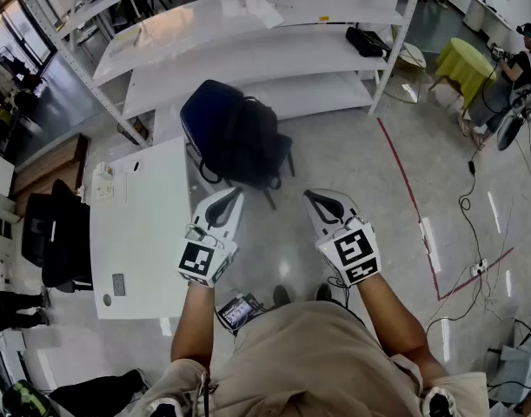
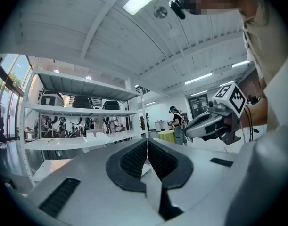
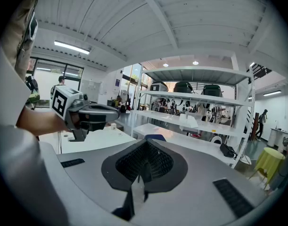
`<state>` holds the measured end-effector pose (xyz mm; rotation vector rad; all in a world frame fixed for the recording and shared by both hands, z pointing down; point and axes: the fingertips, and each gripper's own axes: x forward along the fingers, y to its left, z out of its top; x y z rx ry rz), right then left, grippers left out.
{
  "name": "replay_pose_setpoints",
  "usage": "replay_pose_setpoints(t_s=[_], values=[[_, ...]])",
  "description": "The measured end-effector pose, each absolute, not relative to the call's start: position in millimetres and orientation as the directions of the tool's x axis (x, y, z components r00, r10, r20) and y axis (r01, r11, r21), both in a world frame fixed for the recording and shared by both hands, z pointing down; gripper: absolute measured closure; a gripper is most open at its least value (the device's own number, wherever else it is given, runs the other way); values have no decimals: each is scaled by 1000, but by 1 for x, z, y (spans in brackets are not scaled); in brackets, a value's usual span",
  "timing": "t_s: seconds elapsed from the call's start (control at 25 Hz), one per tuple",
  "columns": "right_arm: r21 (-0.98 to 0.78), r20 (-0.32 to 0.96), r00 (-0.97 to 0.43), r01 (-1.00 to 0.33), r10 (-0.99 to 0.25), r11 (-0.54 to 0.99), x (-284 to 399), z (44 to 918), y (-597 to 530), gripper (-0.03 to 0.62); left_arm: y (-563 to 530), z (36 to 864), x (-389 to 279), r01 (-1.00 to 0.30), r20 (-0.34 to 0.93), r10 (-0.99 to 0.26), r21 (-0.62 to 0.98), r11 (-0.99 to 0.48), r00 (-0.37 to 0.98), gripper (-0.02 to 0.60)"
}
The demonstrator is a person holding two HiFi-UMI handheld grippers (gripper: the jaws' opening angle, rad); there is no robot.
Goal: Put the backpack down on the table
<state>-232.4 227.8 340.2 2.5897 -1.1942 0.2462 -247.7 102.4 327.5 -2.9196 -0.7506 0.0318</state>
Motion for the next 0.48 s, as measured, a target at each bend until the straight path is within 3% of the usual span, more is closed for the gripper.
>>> replay_pose_setpoints(t_s=[0.48], values=[[139,249,663,-746,-706,-652,-218,345,224,569,95,334,-235,484,21,486,-121,-866,874,566]])
